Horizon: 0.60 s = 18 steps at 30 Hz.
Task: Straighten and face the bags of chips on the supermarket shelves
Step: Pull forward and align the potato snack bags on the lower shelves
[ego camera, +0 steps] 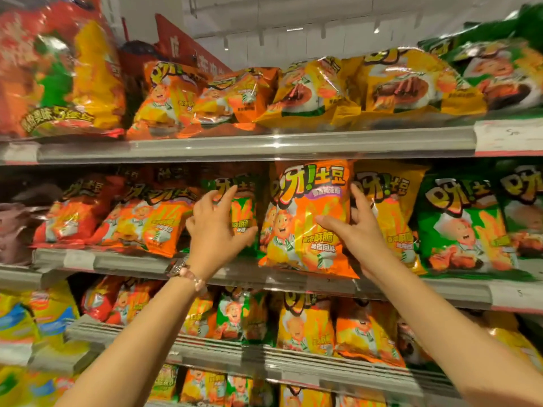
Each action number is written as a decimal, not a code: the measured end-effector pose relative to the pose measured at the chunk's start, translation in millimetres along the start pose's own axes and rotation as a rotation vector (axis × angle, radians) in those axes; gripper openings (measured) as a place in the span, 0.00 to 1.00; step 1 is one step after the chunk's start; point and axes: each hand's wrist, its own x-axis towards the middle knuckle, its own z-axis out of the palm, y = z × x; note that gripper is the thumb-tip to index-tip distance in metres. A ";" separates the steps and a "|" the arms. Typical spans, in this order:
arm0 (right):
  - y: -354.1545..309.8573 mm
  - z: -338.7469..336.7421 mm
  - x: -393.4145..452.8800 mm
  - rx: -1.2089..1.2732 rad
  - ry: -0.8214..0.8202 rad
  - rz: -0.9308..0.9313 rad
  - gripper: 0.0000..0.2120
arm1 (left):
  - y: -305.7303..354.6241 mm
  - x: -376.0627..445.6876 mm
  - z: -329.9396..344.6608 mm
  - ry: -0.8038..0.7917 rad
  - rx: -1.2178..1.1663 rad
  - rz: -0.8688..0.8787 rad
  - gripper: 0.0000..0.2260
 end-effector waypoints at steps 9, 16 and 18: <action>-3.3 17.4 -2.3 -0.068 0.078 0.019 0.50 | -51.3 21.3 19.3 -0.314 -0.061 -0.157 0.54; -4.7 30.8 -7.5 -0.107 0.132 0.004 0.46 | -64.4 21.4 25.9 -0.264 -0.204 -0.080 0.54; -5.7 34.8 -9.2 -0.118 0.148 -0.004 0.46 | -66.1 20.1 25.7 -0.230 -0.223 -0.058 0.53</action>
